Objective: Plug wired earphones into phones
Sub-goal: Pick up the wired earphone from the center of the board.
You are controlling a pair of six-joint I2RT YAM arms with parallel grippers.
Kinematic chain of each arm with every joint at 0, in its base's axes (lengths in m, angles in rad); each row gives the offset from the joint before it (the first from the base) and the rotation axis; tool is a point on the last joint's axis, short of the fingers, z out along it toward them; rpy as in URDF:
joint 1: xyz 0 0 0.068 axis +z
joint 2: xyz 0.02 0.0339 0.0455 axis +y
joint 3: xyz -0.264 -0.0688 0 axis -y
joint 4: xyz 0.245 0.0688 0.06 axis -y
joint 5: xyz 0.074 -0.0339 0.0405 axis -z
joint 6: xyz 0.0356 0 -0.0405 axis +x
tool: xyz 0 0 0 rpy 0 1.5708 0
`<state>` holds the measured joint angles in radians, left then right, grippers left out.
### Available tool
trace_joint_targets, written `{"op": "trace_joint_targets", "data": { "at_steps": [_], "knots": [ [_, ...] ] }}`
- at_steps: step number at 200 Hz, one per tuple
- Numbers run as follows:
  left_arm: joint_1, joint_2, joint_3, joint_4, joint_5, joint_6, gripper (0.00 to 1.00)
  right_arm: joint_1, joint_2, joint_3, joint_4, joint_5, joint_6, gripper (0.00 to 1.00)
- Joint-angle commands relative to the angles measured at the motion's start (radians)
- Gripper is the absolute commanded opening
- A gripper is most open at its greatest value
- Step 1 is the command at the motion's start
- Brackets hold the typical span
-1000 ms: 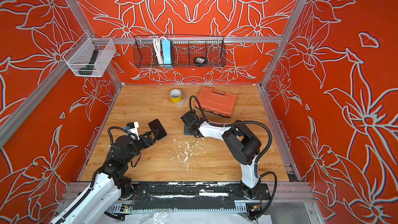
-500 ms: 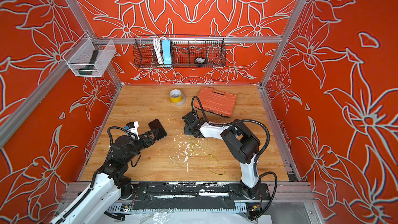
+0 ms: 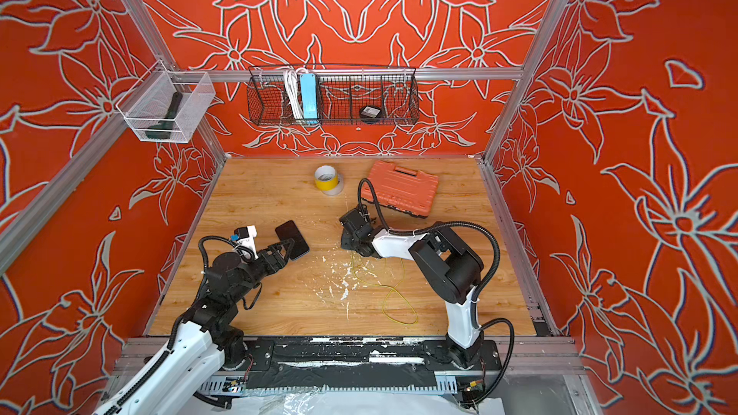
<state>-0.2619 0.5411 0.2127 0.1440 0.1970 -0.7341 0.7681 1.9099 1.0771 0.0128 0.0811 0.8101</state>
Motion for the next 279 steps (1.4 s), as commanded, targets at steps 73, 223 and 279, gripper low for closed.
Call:
{"op": "trace_joint_targets", "data": {
  "at_steps": [73,223,279],
  "knots": [
    [-0.27,0.146,0.027,0.273,0.127,0.089,0.67,0.002,-0.381,-0.177,0.106,-0.154,0.028,0.03],
    [-0.632,0.535,0.262,0.623,0.044,0.243,0.47,0.04,-1.002,-0.367,0.187,-0.34,-0.118,0.02],
    [-0.633,0.609,0.33,0.711,0.051,0.219,0.35,0.041,-1.058,-0.373,0.149,-0.352,-0.137,0.02]
  ]
}}
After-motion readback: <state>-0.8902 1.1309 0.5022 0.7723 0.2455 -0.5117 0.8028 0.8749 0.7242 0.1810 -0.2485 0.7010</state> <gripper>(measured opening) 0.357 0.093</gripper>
